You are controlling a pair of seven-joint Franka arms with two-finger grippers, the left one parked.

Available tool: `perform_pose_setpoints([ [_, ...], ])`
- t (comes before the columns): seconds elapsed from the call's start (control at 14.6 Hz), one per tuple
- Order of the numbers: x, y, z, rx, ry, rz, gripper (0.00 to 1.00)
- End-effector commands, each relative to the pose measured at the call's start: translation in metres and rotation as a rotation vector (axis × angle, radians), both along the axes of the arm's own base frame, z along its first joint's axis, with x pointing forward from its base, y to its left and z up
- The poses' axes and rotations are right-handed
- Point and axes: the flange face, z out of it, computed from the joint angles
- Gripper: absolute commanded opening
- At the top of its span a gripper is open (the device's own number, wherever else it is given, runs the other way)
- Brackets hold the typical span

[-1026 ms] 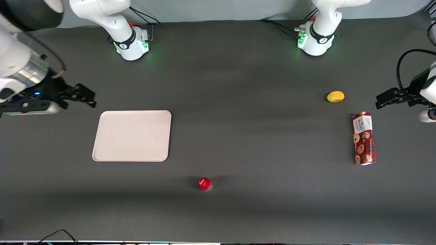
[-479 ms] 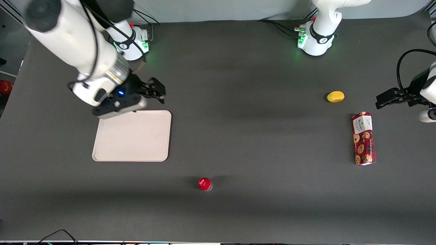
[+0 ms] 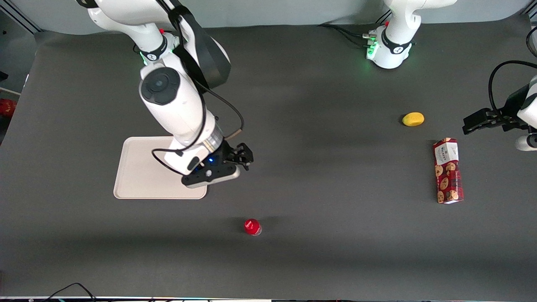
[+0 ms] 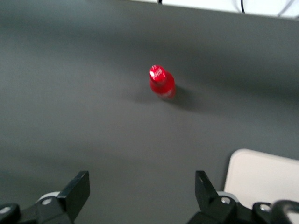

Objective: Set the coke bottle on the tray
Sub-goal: 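Move the open right gripper past the tray down to the red bottle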

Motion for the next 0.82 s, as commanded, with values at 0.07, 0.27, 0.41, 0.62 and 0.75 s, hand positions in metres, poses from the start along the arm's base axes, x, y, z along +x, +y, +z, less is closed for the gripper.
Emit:
perform_pose_setpoints([
  [0.07, 0.026, 0.016, -0.049, -0.014, -0.025, -0.019, 1.0],
  [0.27, 0.039, 0.006, -0.079, -0.034, -0.005, -0.039, 1.0],
  [0.41, 0.045, 0.013, -0.089, -0.035, -0.018, -0.035, 1.0],
  [0.62, 0.055, 0.022, -0.136, -0.052, -0.024, -0.027, 1.0],
  [0.75, 0.057, 0.021, -0.154, -0.06, -0.01, -0.032, 1.0],
])
